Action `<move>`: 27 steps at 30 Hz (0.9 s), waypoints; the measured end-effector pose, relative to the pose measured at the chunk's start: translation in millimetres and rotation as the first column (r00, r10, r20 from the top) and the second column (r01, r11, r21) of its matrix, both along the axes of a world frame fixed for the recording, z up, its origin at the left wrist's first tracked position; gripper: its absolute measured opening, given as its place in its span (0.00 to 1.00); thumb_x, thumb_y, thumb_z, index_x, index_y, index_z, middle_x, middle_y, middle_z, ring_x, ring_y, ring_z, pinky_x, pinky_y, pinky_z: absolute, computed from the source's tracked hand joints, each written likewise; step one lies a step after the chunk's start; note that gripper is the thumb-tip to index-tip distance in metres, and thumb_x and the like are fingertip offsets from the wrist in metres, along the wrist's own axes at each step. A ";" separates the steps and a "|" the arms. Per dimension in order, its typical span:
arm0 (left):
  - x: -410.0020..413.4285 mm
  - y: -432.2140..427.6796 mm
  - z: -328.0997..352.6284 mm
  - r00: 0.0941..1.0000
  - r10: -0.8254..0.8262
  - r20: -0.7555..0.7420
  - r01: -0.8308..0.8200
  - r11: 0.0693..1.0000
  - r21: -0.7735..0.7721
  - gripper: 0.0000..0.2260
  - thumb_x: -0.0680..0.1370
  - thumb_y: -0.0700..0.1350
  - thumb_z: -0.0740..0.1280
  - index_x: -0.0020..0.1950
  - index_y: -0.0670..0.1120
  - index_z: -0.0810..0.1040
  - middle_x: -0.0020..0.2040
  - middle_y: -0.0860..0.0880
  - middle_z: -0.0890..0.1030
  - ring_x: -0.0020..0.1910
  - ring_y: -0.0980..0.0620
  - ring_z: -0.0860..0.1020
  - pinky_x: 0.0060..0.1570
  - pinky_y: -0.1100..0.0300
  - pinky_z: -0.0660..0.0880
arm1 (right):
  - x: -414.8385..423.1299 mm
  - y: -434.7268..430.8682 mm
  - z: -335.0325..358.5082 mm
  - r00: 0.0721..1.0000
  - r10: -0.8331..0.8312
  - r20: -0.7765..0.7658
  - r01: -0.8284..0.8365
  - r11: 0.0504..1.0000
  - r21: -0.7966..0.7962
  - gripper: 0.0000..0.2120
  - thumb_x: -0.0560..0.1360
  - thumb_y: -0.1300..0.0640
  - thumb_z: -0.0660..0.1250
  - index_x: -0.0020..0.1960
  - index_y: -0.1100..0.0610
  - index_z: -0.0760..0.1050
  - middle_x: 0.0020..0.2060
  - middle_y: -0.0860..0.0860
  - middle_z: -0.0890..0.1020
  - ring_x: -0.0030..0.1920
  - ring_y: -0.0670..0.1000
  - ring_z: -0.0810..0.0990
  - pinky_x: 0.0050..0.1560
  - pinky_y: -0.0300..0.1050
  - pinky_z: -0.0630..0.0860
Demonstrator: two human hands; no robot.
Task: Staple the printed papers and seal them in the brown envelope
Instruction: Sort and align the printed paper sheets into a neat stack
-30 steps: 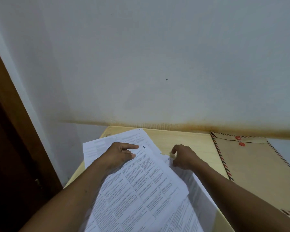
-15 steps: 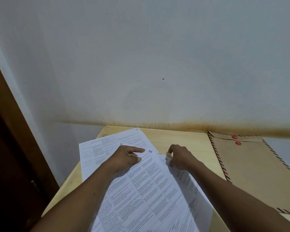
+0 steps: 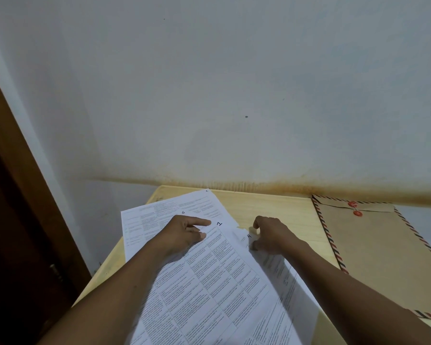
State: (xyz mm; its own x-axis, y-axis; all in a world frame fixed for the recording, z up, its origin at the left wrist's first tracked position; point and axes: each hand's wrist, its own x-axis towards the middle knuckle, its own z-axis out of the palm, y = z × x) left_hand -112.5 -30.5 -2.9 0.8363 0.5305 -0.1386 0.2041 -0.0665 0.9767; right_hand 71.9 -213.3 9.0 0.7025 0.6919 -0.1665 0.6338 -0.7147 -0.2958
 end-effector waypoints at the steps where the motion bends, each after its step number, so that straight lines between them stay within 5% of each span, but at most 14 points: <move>1: -1.8 1.3 0.4 1.000 0.006 0.002 -0.006 1.000 0.001 0.13 0.78 0.31 0.71 0.58 0.44 0.86 0.32 0.47 0.73 0.28 0.60 0.74 0.35 0.71 0.74 | 0.2 0.5 1.1 1.000 0.005 -0.002 -0.005 1.000 -0.012 0.28 0.69 0.50 0.75 0.66 0.54 0.71 0.61 0.54 0.77 0.60 0.57 0.76 0.57 0.50 0.77; 7: -8.8 -2.7 -1.5 1.000 -0.005 0.012 0.005 1.000 -0.009 0.13 0.77 0.31 0.72 0.58 0.45 0.86 0.36 0.44 0.73 0.35 0.55 0.76 0.43 0.69 0.76 | -1.0 -2.0 1.2 0.996 -0.045 -0.081 0.048 0.998 0.041 0.28 0.71 0.52 0.77 0.67 0.55 0.72 0.63 0.56 0.77 0.60 0.56 0.77 0.52 0.44 0.73; 12: -8.1 -12.3 2.8 1.000 -0.017 0.002 0.017 1.000 -0.020 0.12 0.78 0.31 0.71 0.56 0.45 0.87 0.30 0.48 0.72 0.29 0.58 0.74 0.36 0.71 0.74 | -2.5 -5.3 -0.8 0.991 -0.070 -0.115 0.080 0.993 0.084 0.29 0.70 0.51 0.77 0.67 0.54 0.70 0.63 0.55 0.76 0.59 0.56 0.77 0.50 0.44 0.71; 15: -4.7 -11.0 1.8 0.999 -0.033 -0.008 0.033 0.999 -0.014 0.13 0.77 0.33 0.73 0.55 0.49 0.88 0.35 0.45 0.73 0.40 0.49 0.76 0.50 0.62 0.77 | -3.5 -6.1 -2.9 0.993 -0.072 -0.097 0.079 0.994 0.076 0.27 0.70 0.50 0.76 0.66 0.52 0.70 0.61 0.54 0.77 0.58 0.56 0.77 0.51 0.45 0.72; 20: -0.7 -12.9 1.1 1.000 -0.030 0.010 0.030 0.999 -0.041 0.13 0.76 0.34 0.74 0.55 0.50 0.88 0.40 0.42 0.77 0.45 0.47 0.79 0.59 0.56 0.78 | -4.4 -4.6 -3.6 0.996 -0.053 -0.075 0.057 0.997 0.049 0.22 0.70 0.51 0.74 0.62 0.50 0.72 0.60 0.52 0.78 0.57 0.56 0.78 0.53 0.47 0.75; 27: 5.1 -14.1 5.1 0.998 -0.028 0.053 0.030 0.999 -0.033 0.14 0.77 0.32 0.72 0.59 0.45 0.86 0.36 0.44 0.74 0.40 0.51 0.78 0.50 0.66 0.78 | 6.7 -5.0 13.9 0.986 0.023 -0.166 0.019 0.968 0.250 0.16 0.72 0.61 0.70 0.58 0.53 0.73 0.48 0.54 0.79 0.44 0.53 0.77 0.37 0.43 0.70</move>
State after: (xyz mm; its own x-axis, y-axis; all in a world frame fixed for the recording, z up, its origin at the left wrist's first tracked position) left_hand -107.4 -44.5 2.2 0.8577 0.5019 -0.1113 0.1508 -0.0386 0.9878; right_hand 78.6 -218.2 22.9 0.6782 0.7276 -0.1029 0.5617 -0.6036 -0.5658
